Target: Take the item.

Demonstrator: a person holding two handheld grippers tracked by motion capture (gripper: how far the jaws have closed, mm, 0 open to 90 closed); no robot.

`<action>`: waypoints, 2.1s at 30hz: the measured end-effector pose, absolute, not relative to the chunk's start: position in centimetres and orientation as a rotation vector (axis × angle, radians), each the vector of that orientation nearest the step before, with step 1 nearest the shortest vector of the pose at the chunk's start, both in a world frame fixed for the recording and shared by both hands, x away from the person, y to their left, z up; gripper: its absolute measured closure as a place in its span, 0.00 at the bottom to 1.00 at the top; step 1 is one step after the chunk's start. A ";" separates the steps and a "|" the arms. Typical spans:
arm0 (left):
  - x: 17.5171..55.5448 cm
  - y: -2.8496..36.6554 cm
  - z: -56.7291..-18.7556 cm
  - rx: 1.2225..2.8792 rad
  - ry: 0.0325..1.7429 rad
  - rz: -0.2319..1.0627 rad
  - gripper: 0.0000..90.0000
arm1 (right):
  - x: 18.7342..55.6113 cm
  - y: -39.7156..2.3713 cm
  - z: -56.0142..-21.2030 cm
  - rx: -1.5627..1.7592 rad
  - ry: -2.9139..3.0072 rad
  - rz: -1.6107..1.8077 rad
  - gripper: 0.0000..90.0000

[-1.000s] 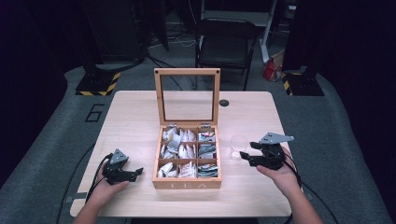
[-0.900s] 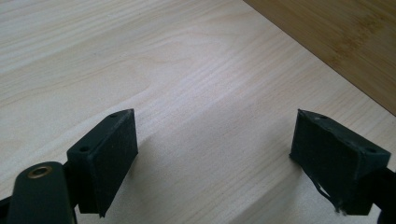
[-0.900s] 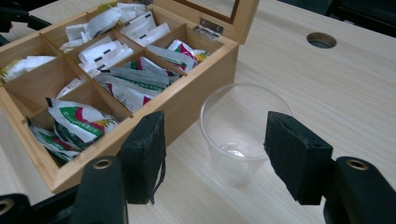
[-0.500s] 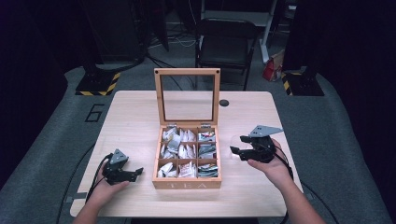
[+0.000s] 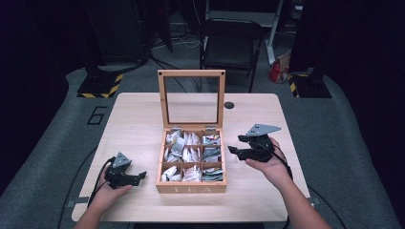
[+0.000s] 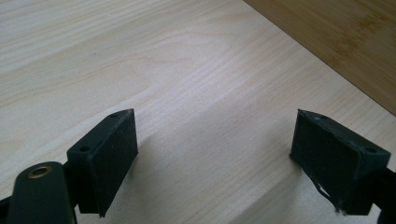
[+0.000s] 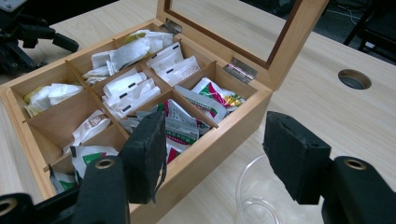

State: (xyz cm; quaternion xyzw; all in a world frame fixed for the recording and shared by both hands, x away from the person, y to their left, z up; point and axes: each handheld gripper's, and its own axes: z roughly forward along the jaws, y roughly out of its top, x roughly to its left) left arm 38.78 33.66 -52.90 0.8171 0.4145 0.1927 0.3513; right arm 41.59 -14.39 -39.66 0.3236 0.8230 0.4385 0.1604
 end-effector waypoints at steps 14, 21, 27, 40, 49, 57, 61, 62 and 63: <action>38.8 33.7 -52.9 2.116 1.073 0.498 0.16 | 42.6 -12.5 -39.1 0.892 2.374 1.256 0.44; 38.8 33.7 -52.9 2.115 1.074 0.498 0.16 | 43.1 -11.4 -38.9 0.892 2.375 1.262 0.44; 38.8 33.7 -52.9 2.114 1.074 0.499 0.16 | 43.5 -10.4 -38.9 0.872 2.389 1.260 0.45; 38.8 33.7 -52.9 2.114 1.074 0.498 0.16 | 44.5 -8.0 -38.3 0.823 2.409 1.283 0.45; 38.8 33.7 -52.9 2.115 1.073 0.500 0.16 | 45.2 -6.3 -37.6 0.783 2.426 1.289 0.46; 38.8 33.7 -52.9 2.113 1.075 0.498 0.16 | 45.6 -5.6 -37.2 0.768 2.432 1.297 0.47; 38.8 33.7 -52.9 2.114 1.073 0.500 0.16 | 46.0 -5.3 -37.0 0.774 2.437 1.298 0.47; 38.8 33.7 -52.9 2.114 1.074 0.498 0.16 | 46.0 -5.3 -37.0 0.774 2.437 1.298 0.47; 38.8 33.7 -52.9 2.114 1.075 0.498 0.16 | 46.1 -5.2 -36.9 0.768 2.441 1.295 0.47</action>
